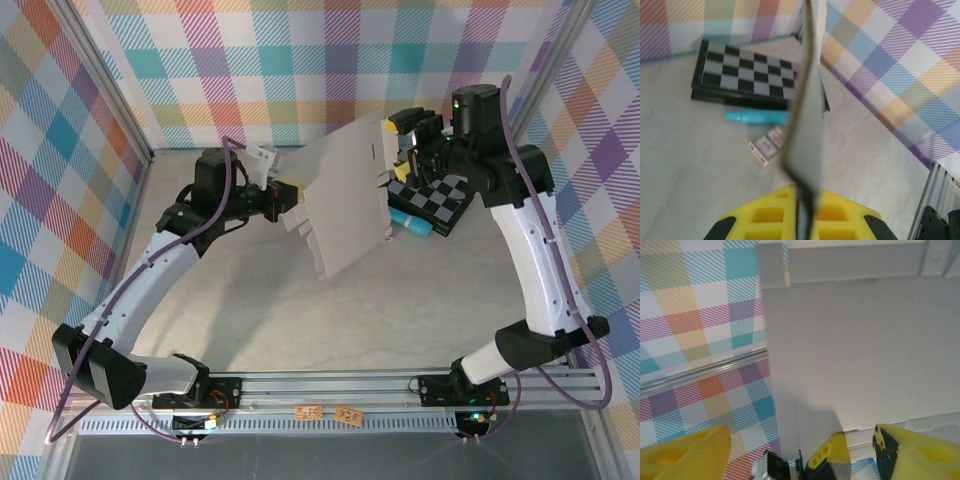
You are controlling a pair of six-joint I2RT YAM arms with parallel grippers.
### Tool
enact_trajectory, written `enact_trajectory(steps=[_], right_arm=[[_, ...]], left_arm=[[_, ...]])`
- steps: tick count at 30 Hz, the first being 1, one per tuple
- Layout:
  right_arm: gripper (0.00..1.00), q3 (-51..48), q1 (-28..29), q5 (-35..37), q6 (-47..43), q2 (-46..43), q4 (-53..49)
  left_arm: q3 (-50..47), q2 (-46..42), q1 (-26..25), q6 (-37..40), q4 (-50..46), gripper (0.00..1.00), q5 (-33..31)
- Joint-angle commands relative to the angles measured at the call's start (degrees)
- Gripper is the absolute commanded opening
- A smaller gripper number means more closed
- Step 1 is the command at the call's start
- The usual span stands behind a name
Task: Fold the paper box
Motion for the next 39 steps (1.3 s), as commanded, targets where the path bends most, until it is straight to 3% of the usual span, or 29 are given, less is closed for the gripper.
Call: enact_trajectory(steps=[1,6,12,23,31,39], right_arm=[[0.73,-4.5,1.1,1.2,-0.6,0.3,-0.7],[0.72,-13.1,5.3,1.9,2.1,0.0,3.3],[0.66,-19.5,9.2,-0.5,6.7,4.9,9.0],[0.67,-17.1,11.7,0.1,14.5,16.0,11.2],[0.72,-16.3,11.7,2.2,12.1,19.3,12.5],[0.61,-17.2,11.9,0.1,13.0,22.3,15.7]], left_arm=[[-3.6,0.8,0.7,1.0,-5.4,0.0,0.5],[-11.8,0.9,0.8,2.9,-2.3,0.0,0.4],[-22.4,-4.0,0.5,9.5,9.1,0.0,-3.9],[-28.7,-3.5,-0.3,9.9,20.1,0.0,-6.7],[-32.2,-2.0,-1.5,12.6,22.6,0.0,-8.9],[-33.8,-2.2,-3.0,15.6,23.2,0.0,-12.1]])
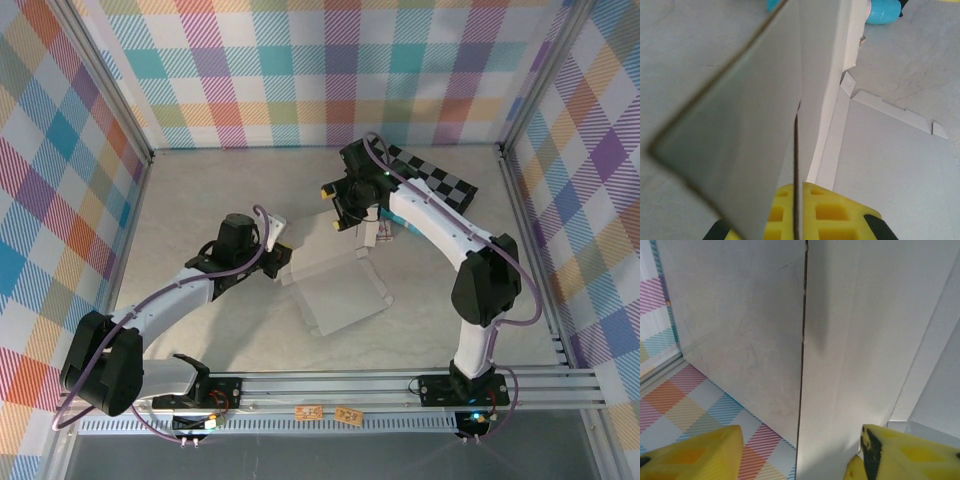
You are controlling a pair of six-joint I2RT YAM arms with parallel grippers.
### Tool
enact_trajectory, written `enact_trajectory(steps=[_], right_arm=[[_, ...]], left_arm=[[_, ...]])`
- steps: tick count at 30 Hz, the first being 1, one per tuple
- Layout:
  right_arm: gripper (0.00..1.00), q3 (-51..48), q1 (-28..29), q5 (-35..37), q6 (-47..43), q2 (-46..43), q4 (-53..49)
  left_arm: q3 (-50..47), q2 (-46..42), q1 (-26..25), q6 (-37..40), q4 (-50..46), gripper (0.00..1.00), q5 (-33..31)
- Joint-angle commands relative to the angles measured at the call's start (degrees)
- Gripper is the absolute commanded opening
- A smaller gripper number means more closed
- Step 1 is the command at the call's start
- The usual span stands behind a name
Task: Fold the paper box
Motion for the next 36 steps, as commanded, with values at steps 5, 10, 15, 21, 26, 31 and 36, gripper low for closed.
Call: enact_trajectory(steps=[5,10,15,21,26,31,36], right_arm=[[0.51,0.9,0.5,-3.3,1.7,2.5,2.7],[0.4,-0.1,1.1,-3.3,2.1,2.6,2.7],[0.25,-3.0,1.3,-3.4,2.3,1.8,3.9],[0.12,-7.3,1.6,-3.7,2.2,0.8,6.8],[0.06,-12.9,2.0,-2.0,2.2,-1.5,12.1],[0.06,-21.1,2.3,-0.7,3.5,-3.9,21.1],[0.0,-25.8,2.4,1.9,1.2,-4.9,31.3]], left_arm=[[-1.2,0.2,-0.4,2.7,2.1,0.0,-1.5],[-0.8,0.6,-0.4,2.3,2.2,0.0,-1.6],[-0.7,1.2,-0.4,1.3,2.6,0.0,-2.1],[-1.4,1.5,-0.2,-0.9,3.8,0.0,-3.7],[-2.3,1.4,1.3,-3.4,4.9,0.0,-3.7],[-2.7,1.2,2.3,-4.2,4.8,0.0,-3.2],[-2.9,0.6,2.7,-4.8,4.6,0.06,-2.9]])
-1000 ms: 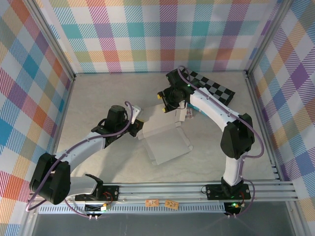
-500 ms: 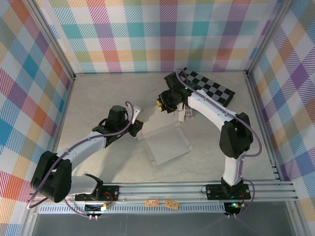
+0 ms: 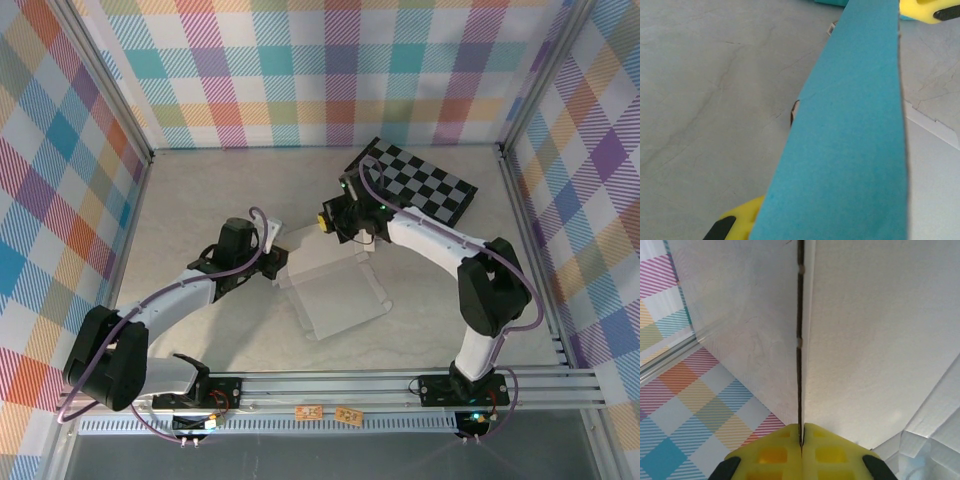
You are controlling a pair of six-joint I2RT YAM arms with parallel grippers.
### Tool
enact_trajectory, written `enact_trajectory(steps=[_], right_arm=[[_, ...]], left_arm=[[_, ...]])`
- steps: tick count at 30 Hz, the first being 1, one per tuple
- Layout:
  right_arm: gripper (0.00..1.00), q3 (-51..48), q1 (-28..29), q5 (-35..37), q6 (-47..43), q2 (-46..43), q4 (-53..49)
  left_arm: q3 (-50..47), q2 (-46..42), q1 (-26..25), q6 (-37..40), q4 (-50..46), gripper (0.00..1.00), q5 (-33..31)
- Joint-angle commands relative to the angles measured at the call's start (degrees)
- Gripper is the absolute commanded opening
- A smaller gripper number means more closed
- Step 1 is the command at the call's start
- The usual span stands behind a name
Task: Fold the paper box
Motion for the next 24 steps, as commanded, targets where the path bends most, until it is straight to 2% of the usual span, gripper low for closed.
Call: enact_trajectory(steps=[1,4,5,8,11,13,15,19,21,24], right_arm=[[0.0,-3.7,0.5,3.5,-1.2,-0.1,3.5],[0.0,-4.7,0.6,5.1,-0.1,-0.8,5.0],[0.0,-4.6,0.6,5.3,0.4,-1.0,4.5],[0.0,-2.5,0.7,5.9,3.4,-1.8,0.7],[0.0,1.9,0.7,6.5,6.1,-2.2,-7.6],[0.0,4.3,0.6,6.7,7.6,-2.0,-11.2],[0.0,6.5,0.6,6.3,8.8,-1.7,-14.4],[0.0,11.7,0.6,6.0,10.3,-1.2,-20.9],[0.0,15.3,0.6,6.5,10.2,-1.0,-24.4],[0.0,20.3,0.5,6.6,9.7,-0.1,-29.7]], left_arm=[[-0.3,-1.2,1.2,-0.6,2.0,0.15,-0.9],[0.6,-3.7,1.4,-3.0,0.1,0.38,-2.4],[1.5,-4.9,1.4,-4.1,-1.2,0.41,-3.0],[5.5,-9.9,1.4,-12.2,-6.3,0.45,-3.7],[10.1,-14.9,1.4,-25.5,-11.8,0.49,-6.3],[13.9,-16.5,1.4,-37.3,-16.8,0.54,-10.6],[18.5,-15.8,1.6,-45.9,-23.9,0.54,-12.9],[31.5,-7.4,2.2,-58.0,-38.2,0.53,-10.1],[37.2,-3.3,2.6,-60.9,-41.8,0.53,-7.6],[41.2,-0.1,2.7,-65.5,-41.9,0.5,-6.1]])
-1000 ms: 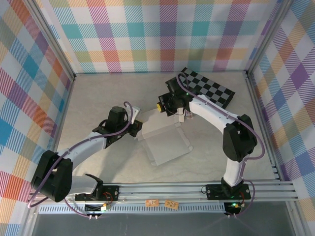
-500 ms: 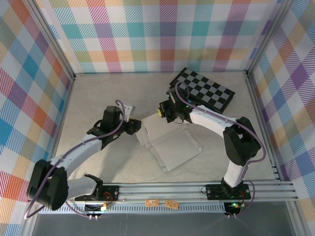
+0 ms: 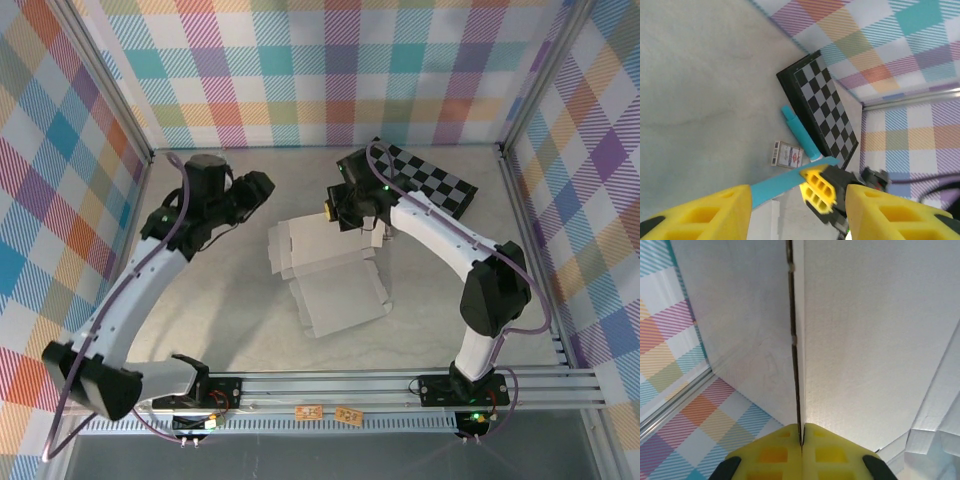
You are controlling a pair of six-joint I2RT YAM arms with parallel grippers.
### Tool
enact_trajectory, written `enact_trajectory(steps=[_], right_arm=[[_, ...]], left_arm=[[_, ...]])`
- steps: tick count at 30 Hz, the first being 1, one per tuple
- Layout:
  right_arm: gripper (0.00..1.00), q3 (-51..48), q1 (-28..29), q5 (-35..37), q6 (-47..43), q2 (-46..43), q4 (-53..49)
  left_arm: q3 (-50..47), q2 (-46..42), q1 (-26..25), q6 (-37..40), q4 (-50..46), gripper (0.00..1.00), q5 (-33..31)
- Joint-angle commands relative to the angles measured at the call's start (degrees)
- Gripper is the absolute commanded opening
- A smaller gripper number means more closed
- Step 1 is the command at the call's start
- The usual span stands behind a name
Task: Fold the paper box
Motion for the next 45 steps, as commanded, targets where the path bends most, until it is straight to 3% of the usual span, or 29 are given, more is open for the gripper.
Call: enact_trajectory(steps=[1,5,23,45], right_arm=[[0.0,5.4,-0.1,0.3,0.9,0.2,-8.8],[0.0,6.1,-0.2,0.0,1.1,0.1,-8.6],[0.0,11.3,-1.0,0.3,0.4,0.5,-10.7],[0.0,14.7,-1.3,0.9,-1.4,1.1,-9.5]], left_arm=[[3.2,2.3,0.5,-12.0,-7.2,0.48,2.8],[3.3,4.3,0.3,-17.0,-2.5,0.41,5.3],[11.3,8.3,-1.5,-10.9,-11.7,0.4,8.2],[13.8,9.6,-5.7,-14.9,-10.0,0.39,8.8]])
